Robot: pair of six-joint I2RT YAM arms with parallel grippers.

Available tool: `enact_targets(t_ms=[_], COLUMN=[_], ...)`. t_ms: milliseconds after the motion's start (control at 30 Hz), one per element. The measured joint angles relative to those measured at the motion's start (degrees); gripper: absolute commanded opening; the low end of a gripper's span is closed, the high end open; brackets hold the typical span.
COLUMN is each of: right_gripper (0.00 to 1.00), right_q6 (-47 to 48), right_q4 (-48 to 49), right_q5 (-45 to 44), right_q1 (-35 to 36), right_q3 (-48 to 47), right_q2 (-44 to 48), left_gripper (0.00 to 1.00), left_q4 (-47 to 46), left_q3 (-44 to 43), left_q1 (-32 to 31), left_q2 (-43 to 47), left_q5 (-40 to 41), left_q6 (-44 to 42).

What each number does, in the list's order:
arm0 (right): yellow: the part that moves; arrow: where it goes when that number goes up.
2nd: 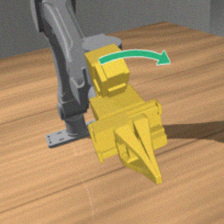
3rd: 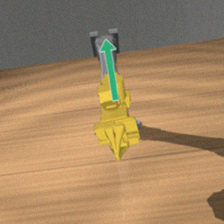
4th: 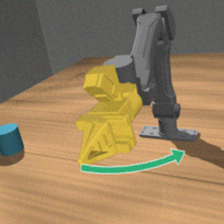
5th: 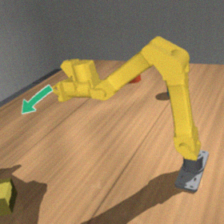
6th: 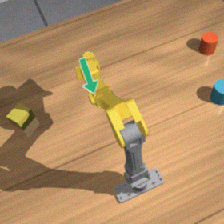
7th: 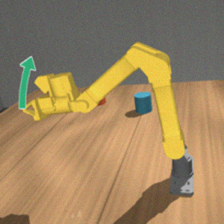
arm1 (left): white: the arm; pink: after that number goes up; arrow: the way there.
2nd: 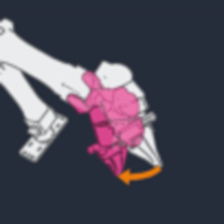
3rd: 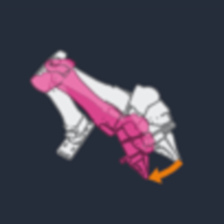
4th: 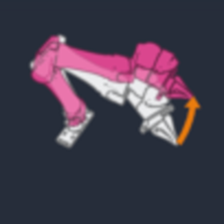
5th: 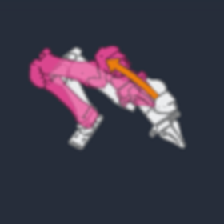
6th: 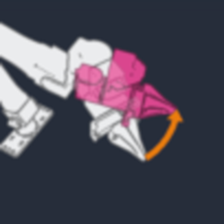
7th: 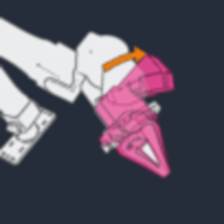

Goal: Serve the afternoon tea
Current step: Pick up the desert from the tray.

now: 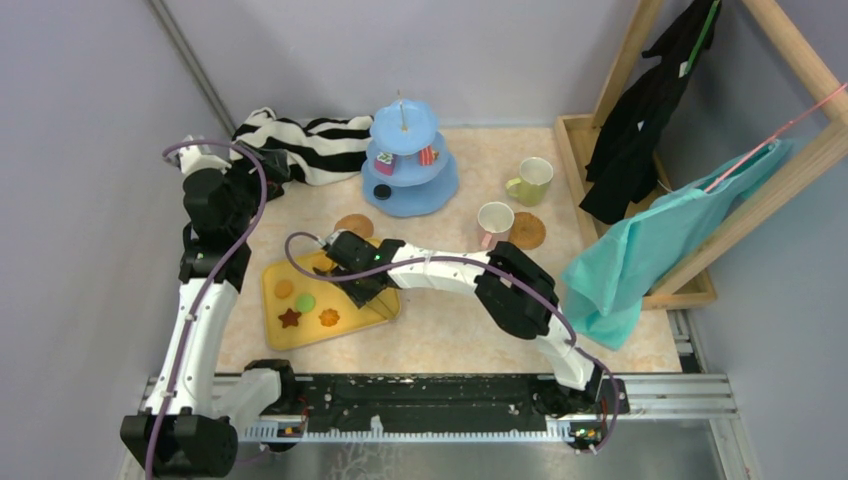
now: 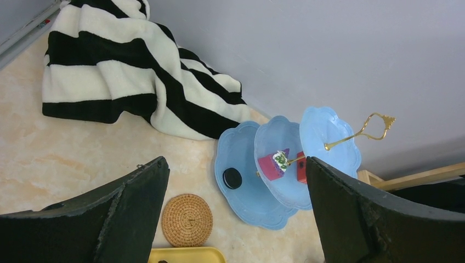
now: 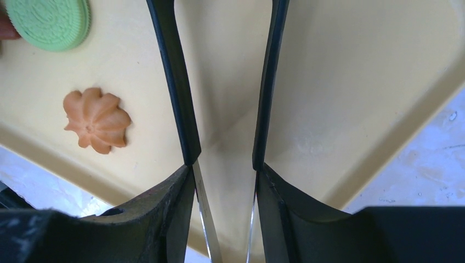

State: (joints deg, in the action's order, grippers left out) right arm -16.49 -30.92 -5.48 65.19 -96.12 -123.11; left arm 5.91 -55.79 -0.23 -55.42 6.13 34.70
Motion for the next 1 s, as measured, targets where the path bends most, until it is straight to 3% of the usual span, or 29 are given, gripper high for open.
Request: enact_targets(t_ms=[667, 1000], right_gripper=[0.41, 0.17], right_q6=[0.9, 0.9], right_q4=[1.7, 2.8], right_q5=[2.3, 3.5], right_q1=[-0.9, -1.7], right_q3=[-2.9, -2.5], right_q2=[-3.0, -3.1], left_gripper=[0.99, 0.99], left_q4=[-0.8, -1.3], left_q3=[0.0, 1.1], left_q1=[0.0, 0.0], left_q2=[-0.1, -0.2], left_q5=[0.0, 0.0], left_q6=[0.0, 0.1])
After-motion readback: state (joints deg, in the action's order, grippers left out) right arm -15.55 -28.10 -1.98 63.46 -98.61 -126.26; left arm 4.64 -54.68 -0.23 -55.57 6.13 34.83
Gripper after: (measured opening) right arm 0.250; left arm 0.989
